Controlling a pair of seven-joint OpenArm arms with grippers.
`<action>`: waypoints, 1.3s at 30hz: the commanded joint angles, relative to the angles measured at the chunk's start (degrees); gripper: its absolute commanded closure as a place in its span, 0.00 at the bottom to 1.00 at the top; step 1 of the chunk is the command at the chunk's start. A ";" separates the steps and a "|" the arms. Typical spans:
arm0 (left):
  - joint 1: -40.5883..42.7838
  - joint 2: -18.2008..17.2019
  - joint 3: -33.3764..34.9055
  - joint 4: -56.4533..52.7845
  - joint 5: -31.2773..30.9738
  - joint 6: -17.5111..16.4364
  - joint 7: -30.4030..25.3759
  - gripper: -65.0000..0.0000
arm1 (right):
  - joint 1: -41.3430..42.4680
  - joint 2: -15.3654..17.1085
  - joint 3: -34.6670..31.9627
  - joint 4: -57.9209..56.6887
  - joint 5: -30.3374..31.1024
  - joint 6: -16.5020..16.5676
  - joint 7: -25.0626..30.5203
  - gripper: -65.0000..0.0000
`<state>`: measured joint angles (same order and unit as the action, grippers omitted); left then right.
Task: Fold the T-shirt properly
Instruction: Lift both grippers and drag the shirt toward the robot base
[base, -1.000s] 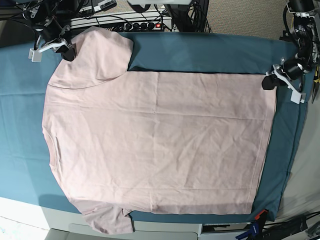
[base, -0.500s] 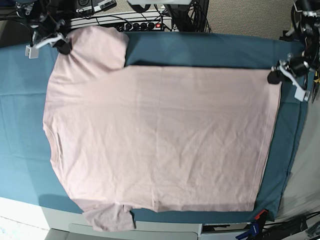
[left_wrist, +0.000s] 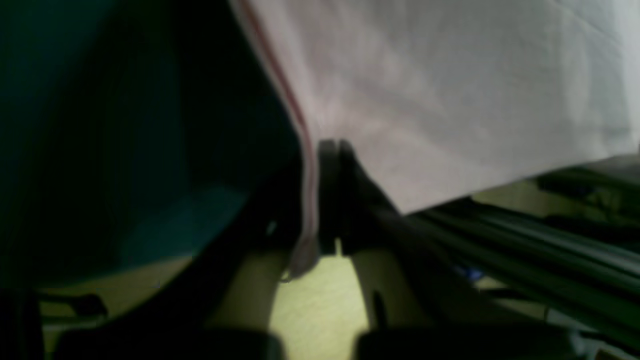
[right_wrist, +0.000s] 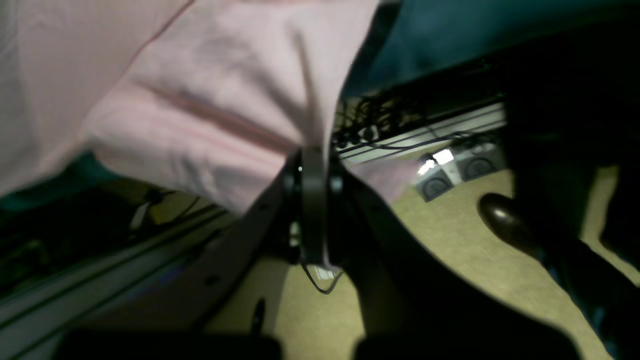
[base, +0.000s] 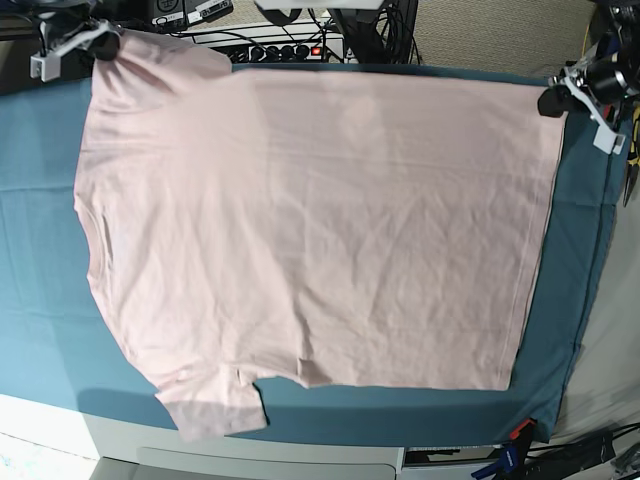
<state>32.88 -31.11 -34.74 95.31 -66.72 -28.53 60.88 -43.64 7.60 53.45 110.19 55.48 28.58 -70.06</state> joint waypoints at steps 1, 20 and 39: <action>1.14 -0.94 -1.20 1.66 -1.11 -0.07 -0.42 1.00 | -1.31 0.81 1.73 1.05 0.52 0.07 0.17 1.00; 13.18 5.88 -2.58 8.92 -5.70 -1.55 2.95 1.00 | -5.09 0.83 4.79 1.14 5.25 0.13 -2.47 1.00; 16.65 7.58 -2.58 9.07 -9.16 -3.08 5.62 1.00 | -6.29 2.43 5.81 1.14 5.09 0.15 -5.03 1.00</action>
<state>48.71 -22.87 -36.84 103.55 -74.63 -31.38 66.43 -48.97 9.34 58.33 110.54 60.12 28.58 -75.07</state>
